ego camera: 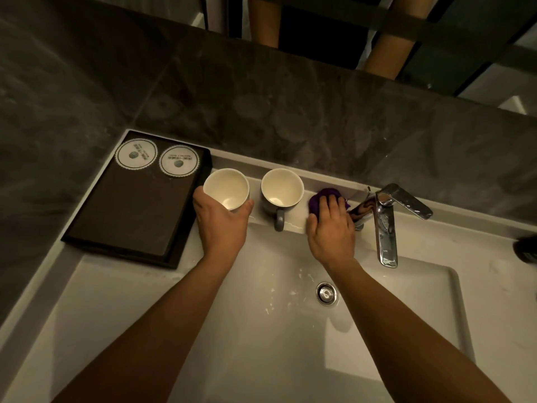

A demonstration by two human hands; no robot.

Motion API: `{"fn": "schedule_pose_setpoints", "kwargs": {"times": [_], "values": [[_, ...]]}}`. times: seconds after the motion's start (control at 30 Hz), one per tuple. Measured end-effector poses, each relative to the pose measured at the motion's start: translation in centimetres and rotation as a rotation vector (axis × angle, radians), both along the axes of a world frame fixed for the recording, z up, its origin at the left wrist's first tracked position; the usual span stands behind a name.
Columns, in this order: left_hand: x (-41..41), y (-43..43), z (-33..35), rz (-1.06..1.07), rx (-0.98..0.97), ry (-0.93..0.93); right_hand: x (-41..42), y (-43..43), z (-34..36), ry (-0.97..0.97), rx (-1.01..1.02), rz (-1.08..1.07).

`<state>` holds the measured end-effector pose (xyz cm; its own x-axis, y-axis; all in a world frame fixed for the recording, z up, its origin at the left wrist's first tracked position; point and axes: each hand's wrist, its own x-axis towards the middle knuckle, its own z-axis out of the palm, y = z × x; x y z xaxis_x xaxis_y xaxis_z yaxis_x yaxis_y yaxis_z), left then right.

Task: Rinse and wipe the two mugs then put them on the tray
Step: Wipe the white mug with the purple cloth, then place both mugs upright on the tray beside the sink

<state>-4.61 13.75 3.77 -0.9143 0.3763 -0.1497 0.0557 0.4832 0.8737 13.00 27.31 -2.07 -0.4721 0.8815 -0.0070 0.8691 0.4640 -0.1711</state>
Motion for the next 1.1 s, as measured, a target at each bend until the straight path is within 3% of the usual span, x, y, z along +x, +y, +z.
{"fn": "schedule_pose_setpoints", "kwargs": {"times": [0.23, 0.47, 0.6, 0.67, 0.77, 0.9, 1.1], "values": [[0.5, 0.9, -0.5, -0.018, -0.015, 0.006, -0.1, -0.2, 1.2, 0.067, -0.046, -0.02], [1.6, -1.8, 0.5, -0.09, 0.002, -0.094, -0.7, -5.1, 5.5, 0.443, 0.037, -0.064], [4.2, -8.1, 0.8, -0.12, 0.046, 0.014, -2.2, -10.1, 7.2, 0.636, 0.099, 0.036], [4.7, -11.8, 0.1, -0.142, 0.027, 0.034, -3.5, -12.0, 7.0, 0.686, 0.016, 0.071], [3.5, -16.7, -1.6, -0.171, -0.112, 0.04, -5.9, -13.5, 6.5, 0.674, -0.165, 0.066], [-0.4, -21.9, -3.7, -0.16, -0.345, 0.188, -9.1, -14.3, 6.0, 0.589, -0.36, -0.014], [-6.4, -25.3, -5.9, -0.252, -0.662, 0.31, -12.3, -14.9, 4.8, 0.573, -0.359, -0.049]]}}
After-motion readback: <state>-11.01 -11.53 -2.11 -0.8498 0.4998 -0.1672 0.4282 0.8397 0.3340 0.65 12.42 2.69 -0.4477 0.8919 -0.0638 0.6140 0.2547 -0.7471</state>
